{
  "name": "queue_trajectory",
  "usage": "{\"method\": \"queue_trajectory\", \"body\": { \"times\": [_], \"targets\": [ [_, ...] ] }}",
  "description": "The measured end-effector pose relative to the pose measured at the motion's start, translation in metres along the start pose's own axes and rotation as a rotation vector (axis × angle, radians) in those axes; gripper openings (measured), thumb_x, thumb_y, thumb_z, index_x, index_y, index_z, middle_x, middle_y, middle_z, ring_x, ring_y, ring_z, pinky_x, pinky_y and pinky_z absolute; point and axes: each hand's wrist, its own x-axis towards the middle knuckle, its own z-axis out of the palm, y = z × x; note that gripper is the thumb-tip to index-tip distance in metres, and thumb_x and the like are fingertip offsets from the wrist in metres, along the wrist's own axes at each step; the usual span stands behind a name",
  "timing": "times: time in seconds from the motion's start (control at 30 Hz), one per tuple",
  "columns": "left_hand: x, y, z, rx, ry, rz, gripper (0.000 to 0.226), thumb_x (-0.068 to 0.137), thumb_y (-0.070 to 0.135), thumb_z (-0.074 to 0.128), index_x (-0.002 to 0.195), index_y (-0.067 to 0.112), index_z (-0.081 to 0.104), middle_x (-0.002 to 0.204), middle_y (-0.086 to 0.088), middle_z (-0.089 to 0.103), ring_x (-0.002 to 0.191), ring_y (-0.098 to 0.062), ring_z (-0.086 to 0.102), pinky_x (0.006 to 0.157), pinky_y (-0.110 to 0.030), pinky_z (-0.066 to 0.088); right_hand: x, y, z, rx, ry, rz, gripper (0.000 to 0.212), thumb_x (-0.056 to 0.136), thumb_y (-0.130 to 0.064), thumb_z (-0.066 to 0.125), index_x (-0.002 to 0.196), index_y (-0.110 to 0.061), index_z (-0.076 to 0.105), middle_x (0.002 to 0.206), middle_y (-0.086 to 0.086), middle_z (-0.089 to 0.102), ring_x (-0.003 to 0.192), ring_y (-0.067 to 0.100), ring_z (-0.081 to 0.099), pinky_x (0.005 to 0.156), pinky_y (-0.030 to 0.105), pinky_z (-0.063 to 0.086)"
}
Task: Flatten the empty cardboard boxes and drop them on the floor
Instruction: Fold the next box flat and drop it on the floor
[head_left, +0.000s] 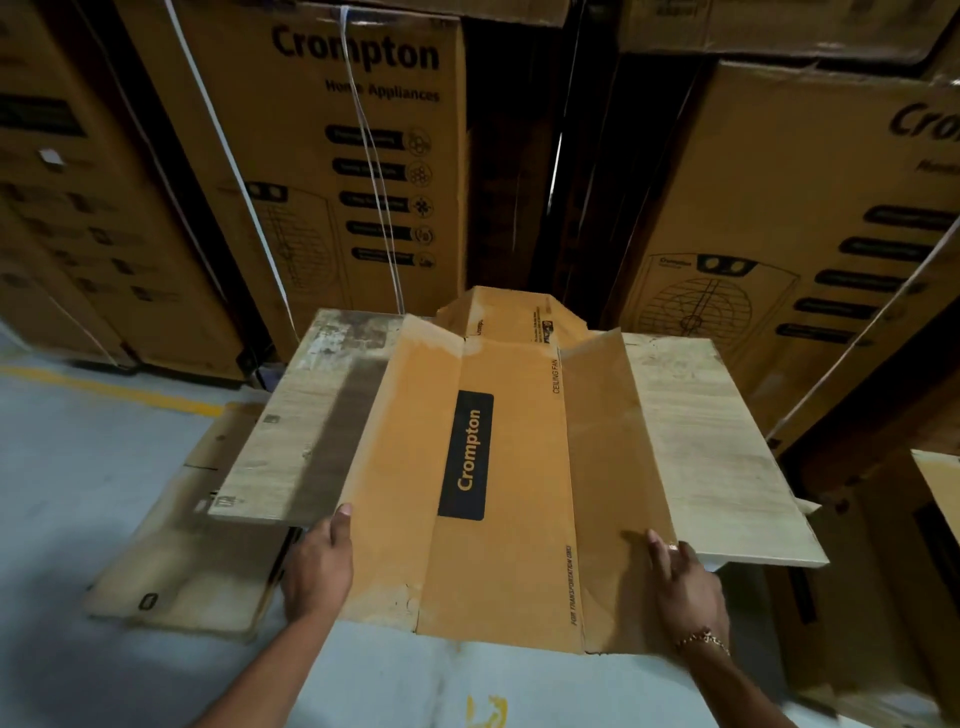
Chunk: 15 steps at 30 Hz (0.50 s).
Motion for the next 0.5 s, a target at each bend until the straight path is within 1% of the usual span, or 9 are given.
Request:
{"method": "queue_trajectory", "body": {
  "times": [0.07, 0.13, 0.2, 0.27, 0.33, 0.37, 0.43, 0.5],
  "targets": [
    [0.010, -0.009, -0.016, -0.070, 0.041, -0.013, 0.060, 0.101, 0.055, 0.034, 0.115, 0.009, 0.069, 0.113, -0.021, 0.068, 0.101, -0.040, 0.062, 0.074, -0.039, 0.042, -0.001, -0.022, 0.006, 0.030, 0.002, -0.069, 0.060, 0.092, -0.066, 0.033, 0.111, -0.016, 0.061, 0.107, 0.020, 0.069, 0.094, 0.039, 0.063, 0.082, 0.048, 0.051],
    [0.022, -0.020, -0.035, -0.118, 0.087, -0.025, 0.062, 0.100, 0.059, 0.032, 0.114, 0.012, 0.070, 0.111, -0.020, 0.069, 0.098, -0.039, 0.063, 0.074, -0.039, 0.044, -0.003, -0.046, 0.018, 0.059, 0.003, -0.129, 0.057, 0.090, -0.069, 0.032, 0.100, -0.019, 0.059, 0.096, 0.016, 0.071, 0.082, 0.034, 0.063, 0.076, 0.046, 0.054],
    [0.036, -0.034, -0.059, -0.149, 0.151, -0.021, 0.069, 0.096, 0.067, 0.028, 0.102, 0.013, 0.070, 0.099, -0.018, 0.070, 0.088, -0.037, 0.063, 0.071, -0.040, 0.048, -0.007, -0.073, 0.033, 0.078, 0.011, -0.184, 0.054, 0.091, -0.066, 0.034, 0.097, -0.018, 0.059, 0.089, 0.015, 0.069, 0.077, 0.033, 0.062, 0.072, 0.044, 0.053],
    [0.052, -0.048, -0.088, -0.157, 0.208, -0.020, 0.073, 0.093, 0.072, 0.026, 0.091, 0.012, 0.067, 0.088, -0.016, 0.068, 0.079, -0.035, 0.062, 0.066, -0.039, 0.049, -0.014, -0.104, 0.049, 0.092, 0.007, -0.240, 0.051, 0.094, -0.063, 0.037, 0.093, -0.017, 0.058, 0.082, 0.015, 0.066, 0.075, 0.034, 0.059, 0.066, 0.041, 0.048],
    [0.069, -0.065, -0.120, -0.158, 0.255, -0.016, 0.071, 0.091, 0.071, 0.027, 0.084, 0.011, 0.063, 0.083, -0.016, 0.066, 0.077, -0.035, 0.061, 0.064, -0.038, 0.047, -0.023, -0.135, 0.070, 0.109, -0.002, -0.285, 0.051, 0.094, -0.063, 0.038, 0.082, -0.016, 0.052, 0.077, 0.016, 0.064, 0.072, 0.035, 0.056, 0.061, 0.041, 0.043],
    [0.079, -0.075, -0.136, -0.154, 0.277, -0.009, 0.068, 0.093, 0.068, 0.030, 0.085, 0.010, 0.063, 0.084, -0.018, 0.066, 0.078, -0.036, 0.061, 0.064, -0.038, 0.046, -0.030, -0.151, 0.081, 0.119, -0.007, -0.300, 0.054, 0.093, -0.064, 0.038, 0.077, -0.014, 0.049, 0.073, 0.015, 0.063, 0.070, 0.035, 0.055, 0.060, 0.041, 0.041],
    [0.098, -0.098, -0.167, -0.149, 0.309, -0.018, 0.059, 0.098, 0.058, 0.038, 0.087, 0.007, 0.065, 0.086, -0.021, 0.067, 0.079, -0.036, 0.060, 0.064, -0.037, 0.041, -0.044, -0.184, 0.106, 0.132, -0.024, -0.332, 0.058, 0.092, -0.064, 0.037, 0.073, -0.010, 0.047, 0.066, 0.014, 0.059, 0.066, 0.035, 0.054, 0.059, 0.040, 0.040],
    [0.118, -0.124, -0.198, -0.160, 0.329, -0.026, 0.056, 0.099, 0.054, 0.041, 0.083, 0.006, 0.063, 0.082, -0.021, 0.066, 0.076, -0.038, 0.060, 0.064, -0.039, 0.043, -0.061, -0.215, 0.133, 0.143, -0.042, -0.359, 0.058, 0.094, -0.062, 0.039, 0.072, -0.009, 0.046, 0.065, 0.014, 0.058, 0.066, 0.034, 0.053, 0.057, 0.040, 0.039]
  ]
}}
